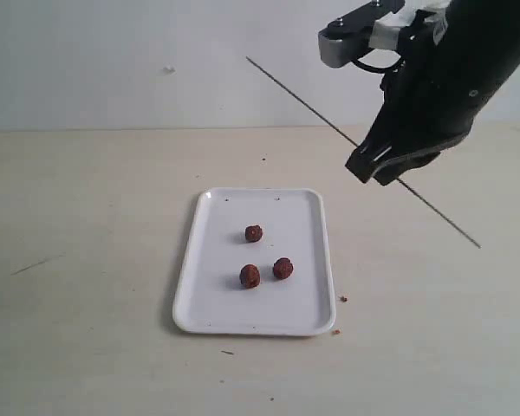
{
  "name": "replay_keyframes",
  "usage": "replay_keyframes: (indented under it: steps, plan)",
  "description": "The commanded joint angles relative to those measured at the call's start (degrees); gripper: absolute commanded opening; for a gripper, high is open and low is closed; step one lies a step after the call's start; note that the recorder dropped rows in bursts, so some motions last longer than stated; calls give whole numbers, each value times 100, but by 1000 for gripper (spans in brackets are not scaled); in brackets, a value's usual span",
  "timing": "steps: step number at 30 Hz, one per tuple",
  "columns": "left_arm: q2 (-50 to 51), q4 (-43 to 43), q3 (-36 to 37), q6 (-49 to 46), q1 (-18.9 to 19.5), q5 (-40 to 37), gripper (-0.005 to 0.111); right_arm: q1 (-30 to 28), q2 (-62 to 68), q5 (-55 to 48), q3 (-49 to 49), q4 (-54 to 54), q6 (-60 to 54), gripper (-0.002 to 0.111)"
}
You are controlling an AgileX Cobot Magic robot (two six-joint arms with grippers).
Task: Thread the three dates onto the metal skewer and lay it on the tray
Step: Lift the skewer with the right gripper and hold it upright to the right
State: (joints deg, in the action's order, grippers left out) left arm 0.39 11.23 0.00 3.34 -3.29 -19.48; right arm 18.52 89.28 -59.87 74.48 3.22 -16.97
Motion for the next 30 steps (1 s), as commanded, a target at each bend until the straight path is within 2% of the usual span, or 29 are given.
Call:
replay_keyframes:
  steps: [1,4,6,9,10,14,16,17,19,20,23,26,30]
  plan:
    - [-39,342,0,-57,12,282,0,-96,-193,1258,-896,657,45,0]
    - [-39,373,0,15,12,401,0,-96,-256,922,-893,374,70,0]
    - [-39,-127,0,356,12,755,0,-96,-406,949,-893,374,70,0]
    - [-39,-1241,0,2079,12,1426,0,-96,-756,963,-893,387,70,0]
    - [-39,-1241,0,2454,12,1499,0,-96,-889,963,-893,387,70,0]
    - [-39,-1241,0,2548,12,1784,0,-96,-1121,939,-893,387,59,0]
    - [-39,-1253,0,2886,12,2326,0,-96,-1205,939,-893,387,59,0]
    - [-39,-1253,0,3133,12,3113,0,-96,-1245,930,-915,373,59,0]
    - [-39,-1253,-51,3653,-1,3340,0,-96,-1250,930,-916,373,59,0]
    - [-39,-1234,-263,3679,-10,3200,0,-96,-1250,900,-916,373,59,0]
    - [410,-1184,-1130,3597,-10,1906,0,-96,-1250,717,-928,373,-36,0]
    - [1251,-1169,-2189,3037,-10,757,0,-96,-1250,741,-1081,238,70,0]
    - [2521,-1169,-3496,2277,-10,-565,0,-123,-1250,1469,-1673,-388,891,0]
